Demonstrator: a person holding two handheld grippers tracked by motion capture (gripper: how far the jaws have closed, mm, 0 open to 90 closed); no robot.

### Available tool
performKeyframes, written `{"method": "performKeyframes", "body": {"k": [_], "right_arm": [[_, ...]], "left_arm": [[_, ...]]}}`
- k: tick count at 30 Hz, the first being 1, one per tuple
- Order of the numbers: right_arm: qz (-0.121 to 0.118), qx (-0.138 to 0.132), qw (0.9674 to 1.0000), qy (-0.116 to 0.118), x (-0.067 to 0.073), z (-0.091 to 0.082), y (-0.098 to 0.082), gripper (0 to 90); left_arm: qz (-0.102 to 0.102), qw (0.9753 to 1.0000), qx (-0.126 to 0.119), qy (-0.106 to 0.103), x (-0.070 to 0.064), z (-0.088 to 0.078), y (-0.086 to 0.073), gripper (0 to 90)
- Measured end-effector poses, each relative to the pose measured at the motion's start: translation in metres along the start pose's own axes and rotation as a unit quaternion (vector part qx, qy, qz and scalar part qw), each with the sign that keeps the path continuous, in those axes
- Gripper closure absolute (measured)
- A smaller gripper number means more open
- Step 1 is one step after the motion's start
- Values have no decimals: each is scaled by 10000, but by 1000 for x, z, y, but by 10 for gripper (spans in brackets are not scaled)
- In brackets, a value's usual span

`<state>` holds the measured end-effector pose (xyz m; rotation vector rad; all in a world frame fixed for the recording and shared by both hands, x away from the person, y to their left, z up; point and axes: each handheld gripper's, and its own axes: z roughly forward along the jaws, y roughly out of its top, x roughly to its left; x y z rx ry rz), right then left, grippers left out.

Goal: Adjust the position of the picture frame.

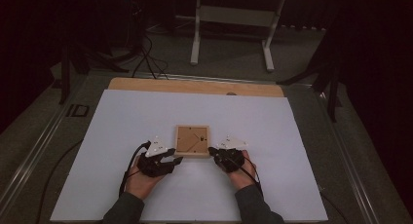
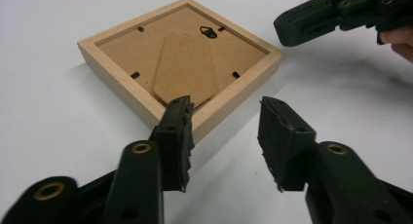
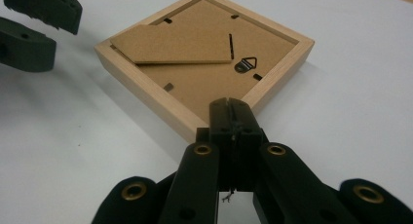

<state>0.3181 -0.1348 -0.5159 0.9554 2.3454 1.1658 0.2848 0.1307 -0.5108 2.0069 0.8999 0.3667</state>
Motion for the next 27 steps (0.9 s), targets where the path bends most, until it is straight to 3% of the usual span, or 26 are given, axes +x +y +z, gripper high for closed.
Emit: {"method": "performKeyframes", "body": {"k": [6,15,18,27], "right_arm": [[13,23,10000,9,-2,3,0,894],[78,-5,10000,9,-4,2,1,894],[-5,5,10000,16,-2,3,1,894],[-81,23,10000,21,1,7,2,895]], "left_arm": [[-16,9999,-18,129,3,-2,5,521],[19,9996,200,218,12,4,14,502],[47,9994,226,269,15,6,16,513],[-12,9992,311,235,23,13,25,539]]}}
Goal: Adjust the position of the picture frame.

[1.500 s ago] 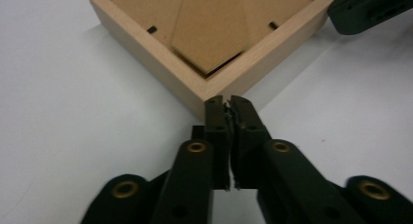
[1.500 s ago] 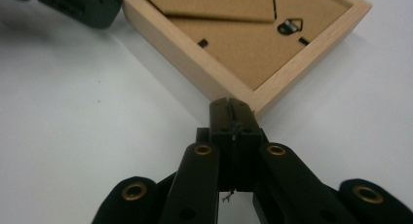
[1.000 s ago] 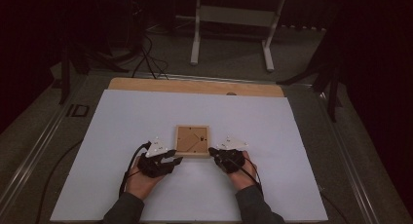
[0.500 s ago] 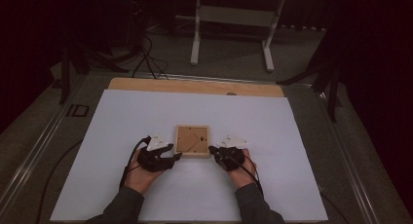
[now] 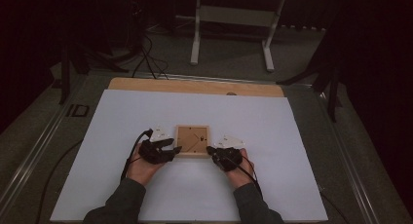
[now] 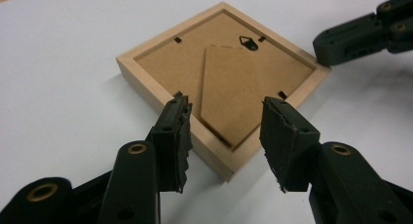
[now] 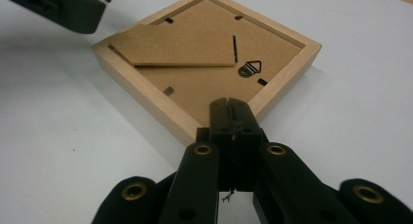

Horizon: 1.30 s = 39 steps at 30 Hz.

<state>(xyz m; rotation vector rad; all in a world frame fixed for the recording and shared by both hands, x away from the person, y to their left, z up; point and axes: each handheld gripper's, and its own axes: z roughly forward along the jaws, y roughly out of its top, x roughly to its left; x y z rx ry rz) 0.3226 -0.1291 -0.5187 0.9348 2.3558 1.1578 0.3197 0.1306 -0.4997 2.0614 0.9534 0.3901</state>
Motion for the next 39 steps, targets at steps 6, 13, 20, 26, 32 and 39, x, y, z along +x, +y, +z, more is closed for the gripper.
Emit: {"method": "performKeyframes", "body": {"k": [6,13,20,26,32,39], "right_arm": [[-37,3,10000,25,1,1,1,895],[-8,-18,10000,41,1,3,1,895],[6,-27,10000,70,0,3,1,895],[13,-22,10000,49,1,2,1,895],[9,-42,10000,41,1,2,1,895],[19,-59,10000,27,1,2,0,896]], "left_arm": [[42,10000,52,-11,2,5,8,533],[25,9999,141,-52,2,13,11,532],[46,9996,279,-26,2,22,13,532],[100,9993,355,33,0,28,15,517],[142,9991,374,139,-1,32,15,468],[127,9992,374,54,-5,36,15,440]]}}
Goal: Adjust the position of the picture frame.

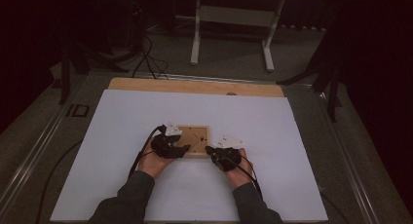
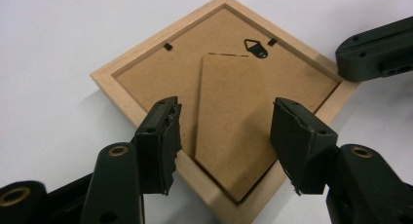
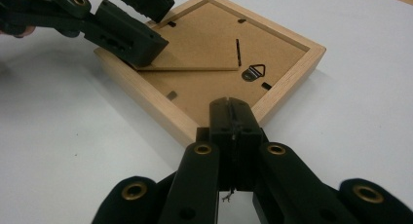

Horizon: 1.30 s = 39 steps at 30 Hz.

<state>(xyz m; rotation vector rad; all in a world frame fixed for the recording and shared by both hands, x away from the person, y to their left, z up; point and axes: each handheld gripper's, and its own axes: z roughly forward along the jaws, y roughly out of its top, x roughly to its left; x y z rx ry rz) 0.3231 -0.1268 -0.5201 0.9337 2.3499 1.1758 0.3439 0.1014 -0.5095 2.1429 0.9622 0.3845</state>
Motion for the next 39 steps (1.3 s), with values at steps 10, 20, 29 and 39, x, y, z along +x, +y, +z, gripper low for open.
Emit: {"method": "performKeyframes", "body": {"k": [10,20,29,39], "right_arm": [[0,-18,10000,-26,1,0,-1,895],[-2,-41,10000,-38,1,0,-1,895],[-33,-67,9999,-73,2,0,-2,896],[-101,-58,9999,-101,3,0,-2,897]], "left_arm": [[24,10000,67,34,-4,7,0,440],[115,9997,165,103,-6,6,1,466],[138,9990,408,111,-7,5,8,512],[202,9987,444,143,-9,-1,21,512]]}}
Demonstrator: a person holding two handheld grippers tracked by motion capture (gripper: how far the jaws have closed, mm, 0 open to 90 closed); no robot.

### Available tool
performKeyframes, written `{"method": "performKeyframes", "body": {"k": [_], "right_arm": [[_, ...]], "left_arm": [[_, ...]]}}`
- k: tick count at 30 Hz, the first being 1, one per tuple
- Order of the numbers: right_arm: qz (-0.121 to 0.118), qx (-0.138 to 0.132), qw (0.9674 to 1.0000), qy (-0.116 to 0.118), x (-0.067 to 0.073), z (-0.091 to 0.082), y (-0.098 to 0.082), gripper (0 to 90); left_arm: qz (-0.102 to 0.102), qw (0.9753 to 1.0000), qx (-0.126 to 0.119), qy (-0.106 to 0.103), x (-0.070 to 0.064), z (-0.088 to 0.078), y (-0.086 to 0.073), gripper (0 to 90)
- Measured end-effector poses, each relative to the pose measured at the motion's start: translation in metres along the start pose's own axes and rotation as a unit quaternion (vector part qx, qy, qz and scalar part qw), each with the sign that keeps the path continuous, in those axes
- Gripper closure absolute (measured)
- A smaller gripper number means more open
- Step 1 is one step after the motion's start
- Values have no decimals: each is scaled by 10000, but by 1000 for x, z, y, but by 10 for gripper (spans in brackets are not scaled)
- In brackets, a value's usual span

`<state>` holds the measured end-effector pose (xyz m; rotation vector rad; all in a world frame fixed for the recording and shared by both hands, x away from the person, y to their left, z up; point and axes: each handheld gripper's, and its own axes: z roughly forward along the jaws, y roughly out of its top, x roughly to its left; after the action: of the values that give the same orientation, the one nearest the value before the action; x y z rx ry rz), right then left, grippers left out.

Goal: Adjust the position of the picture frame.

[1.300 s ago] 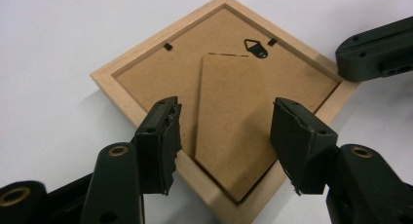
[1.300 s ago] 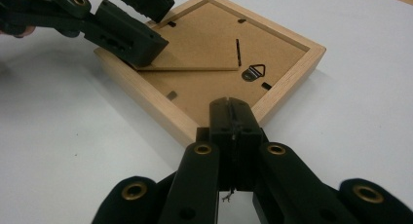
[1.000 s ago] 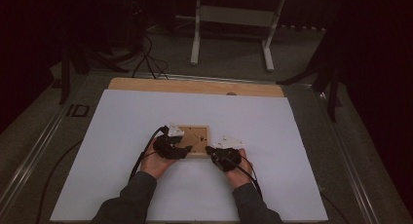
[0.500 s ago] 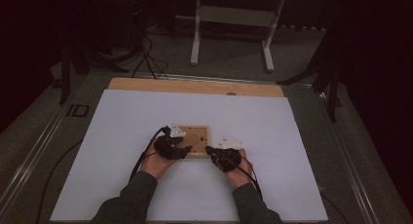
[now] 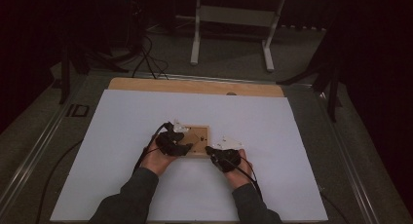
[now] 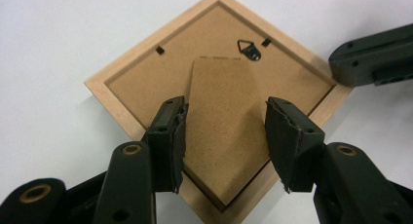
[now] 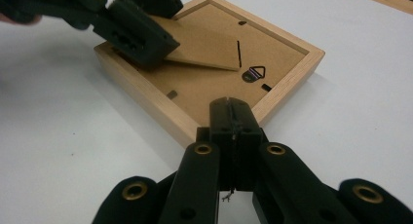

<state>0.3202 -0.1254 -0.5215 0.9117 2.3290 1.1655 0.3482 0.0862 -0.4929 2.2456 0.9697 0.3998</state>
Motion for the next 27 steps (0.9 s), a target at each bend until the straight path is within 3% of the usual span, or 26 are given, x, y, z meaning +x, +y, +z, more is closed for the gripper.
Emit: {"method": "performKeyframes", "body": {"k": [16,27], "right_arm": [[-35,10,10000,5,0,0,0,898],[-42,22,10000,13,0,0,1,898]], "left_arm": [[59,9999,-45,83,-2,-2,7,509],[-33,9999,-67,84,-1,-1,8,509]]}}
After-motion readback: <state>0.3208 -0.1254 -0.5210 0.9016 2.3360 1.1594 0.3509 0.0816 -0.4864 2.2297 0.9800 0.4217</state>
